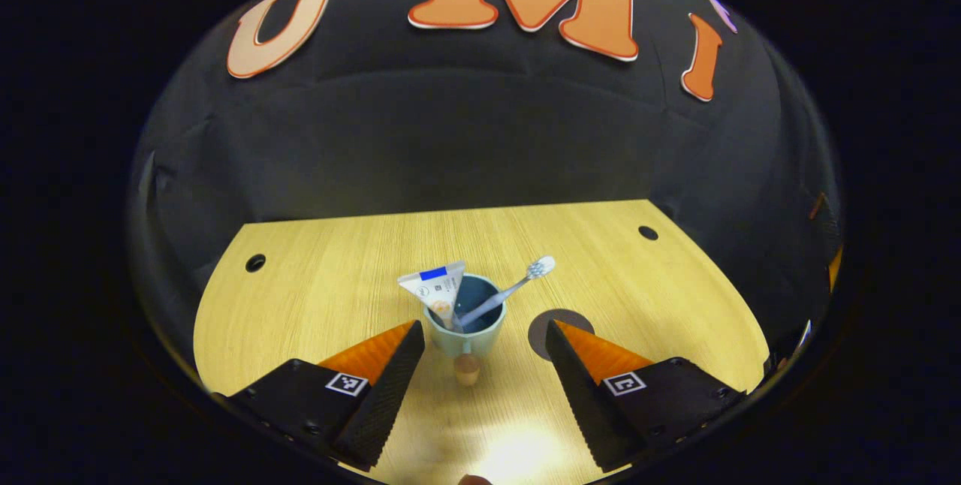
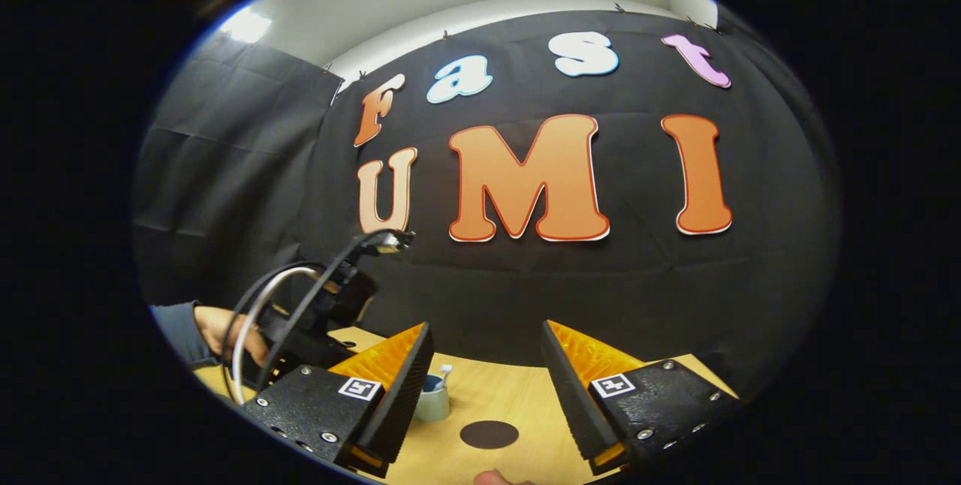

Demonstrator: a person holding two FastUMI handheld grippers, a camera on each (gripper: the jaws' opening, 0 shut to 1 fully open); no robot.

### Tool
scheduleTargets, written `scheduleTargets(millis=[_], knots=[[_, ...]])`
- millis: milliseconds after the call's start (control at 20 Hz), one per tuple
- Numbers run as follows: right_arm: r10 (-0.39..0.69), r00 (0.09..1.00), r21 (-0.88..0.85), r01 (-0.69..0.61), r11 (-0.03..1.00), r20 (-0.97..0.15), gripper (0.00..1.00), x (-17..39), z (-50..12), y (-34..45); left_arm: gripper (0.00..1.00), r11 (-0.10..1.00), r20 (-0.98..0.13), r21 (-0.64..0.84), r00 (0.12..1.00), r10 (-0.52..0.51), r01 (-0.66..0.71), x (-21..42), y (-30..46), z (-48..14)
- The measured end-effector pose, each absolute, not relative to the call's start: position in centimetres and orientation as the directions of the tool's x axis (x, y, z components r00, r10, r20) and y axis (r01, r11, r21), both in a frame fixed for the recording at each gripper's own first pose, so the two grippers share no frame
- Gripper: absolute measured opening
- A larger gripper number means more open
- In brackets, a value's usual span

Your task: Put the toothbrush and toothpaste on the desktop into the cup, then pick up the cup and place it on the coaster on the desktop.

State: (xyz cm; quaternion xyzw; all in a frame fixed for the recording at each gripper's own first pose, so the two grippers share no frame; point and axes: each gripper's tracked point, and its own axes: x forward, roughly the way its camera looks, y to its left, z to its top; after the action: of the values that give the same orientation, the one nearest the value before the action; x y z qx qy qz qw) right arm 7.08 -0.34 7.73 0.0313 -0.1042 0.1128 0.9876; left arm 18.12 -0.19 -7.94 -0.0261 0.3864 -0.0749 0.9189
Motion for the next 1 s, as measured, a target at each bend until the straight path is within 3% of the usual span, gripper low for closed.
scheduleTargets(millis=[350,650,750,800,900,950,1000], knots=[[0.252,0.936,-0.019,-0.255,0.967,0.245,0.89,2.3,7.7,-2.3,0.98,0.991,-0.873,-0.061,0.474,-0.111,0.12,18.7,-1.4,-13.7],[0.247,0.944,-0.021,-0.248,0.969,0.219,0.92,0.5,6.4,-3.9,0.94,0.995,-0.916,0.024,0.401,-0.016,0.094,19.2,0.0,-16.2],[0.258,0.942,-0.027,-0.258,0.966,0.212,0.93,-0.1,5.9,-3.8,0.74,0.996,-0.922,0.036,0.388,0.001,0.082,19.3,1.2,-17.2],[0.261,0.941,-0.029,-0.261,0.965,0.213,0.93,-0.5,5.9,-3.8,0.55,0.997,-0.924,0.032,0.382,0.001,0.076,19.5,1.2,-17.9],[0.259,0.941,-0.023,-0.26,0.965,0.219,0.94,-0.9,5.9,-4.2,0.35,0.998,-0.922,0.028,0.387,0.006,0.053,19.1,1.3,-17.8],[0.256,0.941,-0.019,-0.258,0.966,0.22,0.94,-1.1,5.7,-4.4,0.34,0.999,-0.923,0.025,0.384,0.005,0.046,18.8,1.3,-17.7],[0.253,0.942,-0.014,-0.256,0.966,0.219,0.94,-1.3,5.4,-4.6,0.25,0.999,-0.919,0.017,0.394,0.0,0.04,19.2,1.4,-17.7]])
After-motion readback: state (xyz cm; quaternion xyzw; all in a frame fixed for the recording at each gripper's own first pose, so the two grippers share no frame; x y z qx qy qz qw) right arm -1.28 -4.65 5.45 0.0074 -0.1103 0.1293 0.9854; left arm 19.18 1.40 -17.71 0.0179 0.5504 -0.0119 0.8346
